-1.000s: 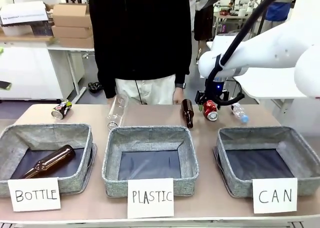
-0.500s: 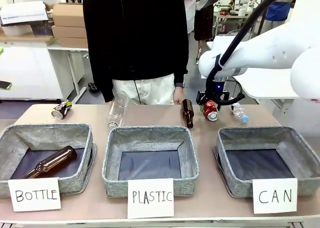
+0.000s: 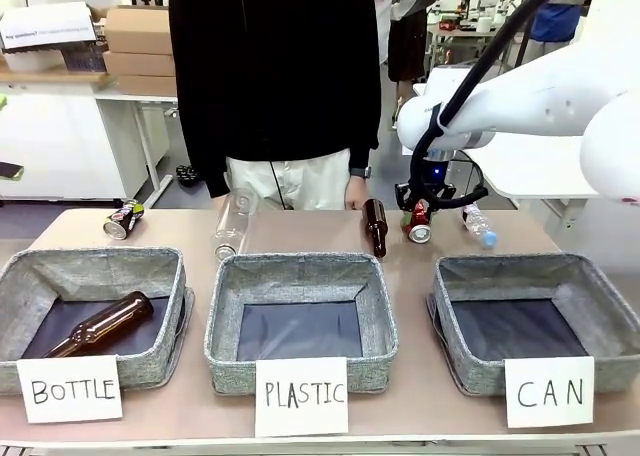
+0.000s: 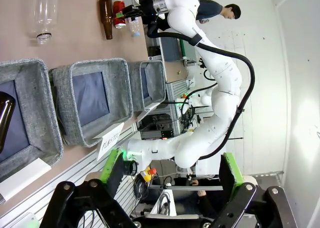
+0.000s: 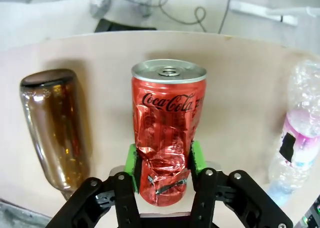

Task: Sort the can waste into the basket.
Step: Pick up the can waste from the table and place it in the right Fabric basket.

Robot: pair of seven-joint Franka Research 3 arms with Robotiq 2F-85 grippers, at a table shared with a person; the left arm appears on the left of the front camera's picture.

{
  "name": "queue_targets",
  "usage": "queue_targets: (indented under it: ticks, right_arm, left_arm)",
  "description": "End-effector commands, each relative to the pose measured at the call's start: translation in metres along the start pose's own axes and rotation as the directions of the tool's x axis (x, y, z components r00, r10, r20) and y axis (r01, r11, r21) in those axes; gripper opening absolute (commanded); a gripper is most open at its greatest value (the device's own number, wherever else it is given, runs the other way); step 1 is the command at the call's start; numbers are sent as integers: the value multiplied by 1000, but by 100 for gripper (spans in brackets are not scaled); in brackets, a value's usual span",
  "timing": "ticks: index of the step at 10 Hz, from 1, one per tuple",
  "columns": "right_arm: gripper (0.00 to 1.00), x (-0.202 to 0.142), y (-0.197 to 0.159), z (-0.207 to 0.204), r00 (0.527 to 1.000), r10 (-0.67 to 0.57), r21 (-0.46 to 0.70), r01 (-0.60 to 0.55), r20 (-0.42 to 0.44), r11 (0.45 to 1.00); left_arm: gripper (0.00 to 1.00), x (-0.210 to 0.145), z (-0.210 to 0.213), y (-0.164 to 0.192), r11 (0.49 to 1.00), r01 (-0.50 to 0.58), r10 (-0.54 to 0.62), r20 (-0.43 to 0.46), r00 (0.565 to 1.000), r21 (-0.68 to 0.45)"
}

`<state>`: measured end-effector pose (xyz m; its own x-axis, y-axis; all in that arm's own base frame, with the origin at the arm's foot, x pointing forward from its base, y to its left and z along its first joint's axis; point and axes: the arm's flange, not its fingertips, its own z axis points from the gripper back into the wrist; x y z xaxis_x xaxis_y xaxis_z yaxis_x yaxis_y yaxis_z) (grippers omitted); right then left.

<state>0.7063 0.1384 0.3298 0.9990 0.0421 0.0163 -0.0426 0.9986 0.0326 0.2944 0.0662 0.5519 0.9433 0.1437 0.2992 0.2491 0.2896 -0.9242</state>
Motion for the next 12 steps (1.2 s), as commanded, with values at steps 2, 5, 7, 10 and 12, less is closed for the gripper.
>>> queue_targets:
  ticks: [2,5,7,10,12]
  right_arm:
    - [0,3,-5,-5,999,-40,-12,40,-13,999]
    - [0,0,-5,-7,999,-39,-6,39,-20,999]
    - [0,-20,-11,28,1000,-17,67,17,6,998]
    - [0,-67,-28,90,1000,-11,160,11,-4,987]
    - [0,-102,-34,114,995,57,238,-36,-82,971]
  left_arm:
    - [100,1,0,-2,1000,22,-22,4,1000,-22]
    - [100,1,0,-2,1000,22,-22,4,1000,-22]
    - [100,1,0,-2,1000,22,-22,4,1000,-22]
    - [100,1,0,-2,1000,22,-22,4,1000,-22]
    - [100,1,0,-2,1000,22,-22,4,1000,-22]
